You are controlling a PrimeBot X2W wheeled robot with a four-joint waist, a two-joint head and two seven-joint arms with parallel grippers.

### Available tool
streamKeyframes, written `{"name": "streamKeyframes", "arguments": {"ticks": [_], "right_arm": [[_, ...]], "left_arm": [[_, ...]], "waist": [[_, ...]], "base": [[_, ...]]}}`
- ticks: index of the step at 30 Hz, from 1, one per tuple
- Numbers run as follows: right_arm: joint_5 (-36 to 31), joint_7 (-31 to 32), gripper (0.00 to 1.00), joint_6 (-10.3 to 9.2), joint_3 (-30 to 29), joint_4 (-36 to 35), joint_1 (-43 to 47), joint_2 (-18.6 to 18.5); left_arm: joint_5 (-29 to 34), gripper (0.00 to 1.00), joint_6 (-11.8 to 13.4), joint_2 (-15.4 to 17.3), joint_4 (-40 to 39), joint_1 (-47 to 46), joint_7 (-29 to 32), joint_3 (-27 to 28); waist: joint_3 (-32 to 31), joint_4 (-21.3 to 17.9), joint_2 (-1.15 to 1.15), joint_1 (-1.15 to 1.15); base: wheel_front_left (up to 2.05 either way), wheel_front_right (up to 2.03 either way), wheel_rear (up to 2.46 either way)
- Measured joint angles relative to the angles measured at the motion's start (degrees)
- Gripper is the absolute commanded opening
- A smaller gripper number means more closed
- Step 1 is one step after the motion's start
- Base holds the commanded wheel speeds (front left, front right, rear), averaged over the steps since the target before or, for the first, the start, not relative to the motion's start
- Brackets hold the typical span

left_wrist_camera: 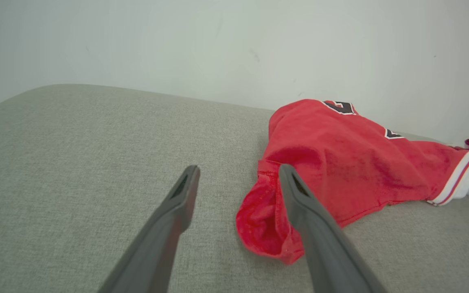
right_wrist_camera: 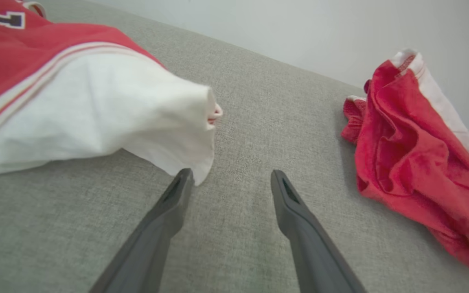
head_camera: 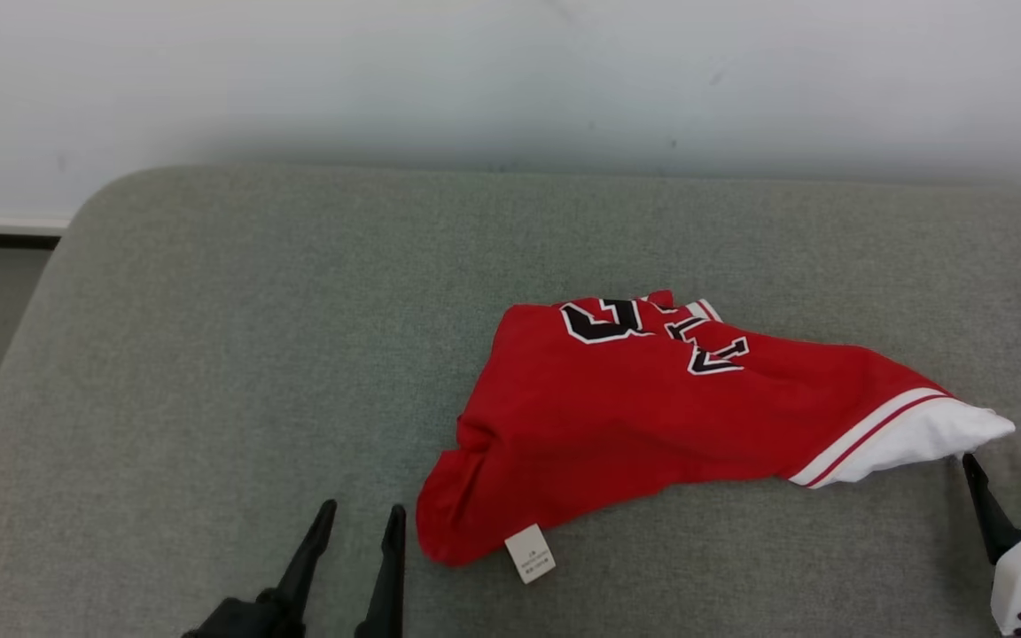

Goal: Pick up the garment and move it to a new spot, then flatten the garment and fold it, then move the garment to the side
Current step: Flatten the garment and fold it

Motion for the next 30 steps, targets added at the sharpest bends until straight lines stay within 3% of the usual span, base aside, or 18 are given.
{"name": "streamKeyframes", "arguments": {"ticks": [13, 14, 15, 16, 20, 30], "right_arm": [[12.9, -1.1, 1.00, 0.00, 15.7, 3.9, -8.1, -4.7], [13.9, -1.1, 0.84, 0.00, 16.8, 4.0, -8.3, -5.0], [15.4, -1.1, 0.30, 0.00, 17.9, 3.9, -8.6, -5.3], [16.6, -1.1, 0.00, 0.00, 19.0, 3.6, -8.7, -5.6], [23.3, -0.6, 0.00, 0.01, 24.4, 0.5, -8.0, -7.1], [37.6, -0.4, 0.00, 0.00, 32.6, -13.9, -0.9, -17.1]], "left_arm": [[0.3, 1.00, -0.1, 0.0, 0.7, -4.1, 0.0, -1.8], [0.3, 1.00, 0.0, 0.0, 0.8, -4.1, 0.0, -1.9], [0.3, 1.00, 0.1, 0.0, 0.8, -4.1, 0.0, -2.0], [0.3, 1.00, 0.2, 0.0, 0.9, -4.1, 0.0, -2.0], [0.3, 1.00, 0.5, 0.0, 1.2, -4.1, 0.0, -2.2], [0.2, 1.00, 1.1, 0.0, 1.5, -1.4, 0.0, -0.8]], "waist": [[5.7, 3.1, 0.00, 0.00], [5.8, 3.2, 0.00, 0.00], [5.9, 3.3, 0.00, 0.00], [5.8, 3.4, 0.00, 0.00], [5.0, 3.4, 0.00, 0.00], [1.1, 0.8, 0.00, 0.00]], "base": [[0.00, 0.00, 0.00], [0.00, 0.00, 0.00], [0.00, 0.00, 0.00], [0.00, 0.00, 0.00], [0.00, 0.00, 0.00], [0.00, 0.00, 0.00]]}}
